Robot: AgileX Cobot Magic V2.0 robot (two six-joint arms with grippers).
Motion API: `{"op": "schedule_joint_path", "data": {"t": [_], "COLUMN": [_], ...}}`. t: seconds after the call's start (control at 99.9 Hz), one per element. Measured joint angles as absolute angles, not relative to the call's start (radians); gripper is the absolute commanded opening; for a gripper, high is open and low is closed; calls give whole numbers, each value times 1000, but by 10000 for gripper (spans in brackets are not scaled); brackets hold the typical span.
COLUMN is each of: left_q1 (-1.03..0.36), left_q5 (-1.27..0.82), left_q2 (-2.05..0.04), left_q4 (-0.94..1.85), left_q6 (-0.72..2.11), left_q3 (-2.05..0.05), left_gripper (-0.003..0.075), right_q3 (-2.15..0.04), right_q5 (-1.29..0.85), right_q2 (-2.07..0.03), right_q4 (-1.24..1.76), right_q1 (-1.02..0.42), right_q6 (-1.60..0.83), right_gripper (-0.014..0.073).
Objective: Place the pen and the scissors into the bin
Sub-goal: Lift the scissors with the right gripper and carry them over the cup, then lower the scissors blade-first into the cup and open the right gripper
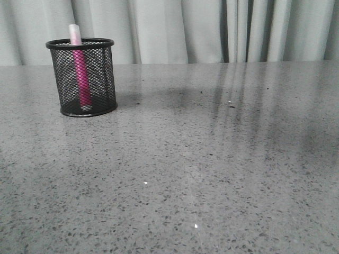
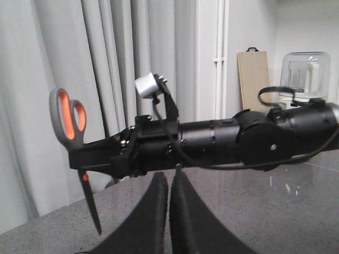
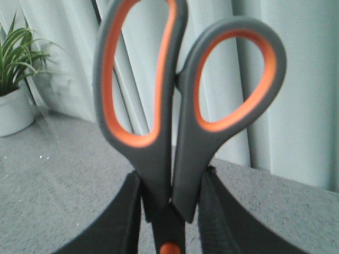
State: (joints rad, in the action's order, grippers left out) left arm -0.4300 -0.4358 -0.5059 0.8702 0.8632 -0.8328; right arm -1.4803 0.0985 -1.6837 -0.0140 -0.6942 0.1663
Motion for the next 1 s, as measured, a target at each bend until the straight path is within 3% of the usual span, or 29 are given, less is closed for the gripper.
{"op": "schedule_joint_path", "data": {"t": [0.16, 0.58, 0.67, 0.891, 1.001], "left_q1": [-430, -430, -430, -430, -430], "left_q5": [-446, -487, -487, -490, -491], "left_q2": [-506, -506, -506, -506, -506], "left_q4": [870, 850, 850, 850, 850], "left_q6": [863, 863, 863, 863, 863], "left_q3": [-833, -833, -833, -833, -833], "left_gripper": [-19, -19, -19, -19, -19], "right_q3": [-1480, -1477, -1477, -1477, -1477], "right_q5": [207, 183, 172, 162, 154], "right_q2": [-1801, -1912, -1917, -1928, -1929], "right_q4": [-17, -20, -20, -20, -20], "right_q1": [-694, -713, -717, -718, -718], "right_q6": [166, 164, 164, 164, 164], "right_gripper": [-70, -55, 36, 417, 479]}}
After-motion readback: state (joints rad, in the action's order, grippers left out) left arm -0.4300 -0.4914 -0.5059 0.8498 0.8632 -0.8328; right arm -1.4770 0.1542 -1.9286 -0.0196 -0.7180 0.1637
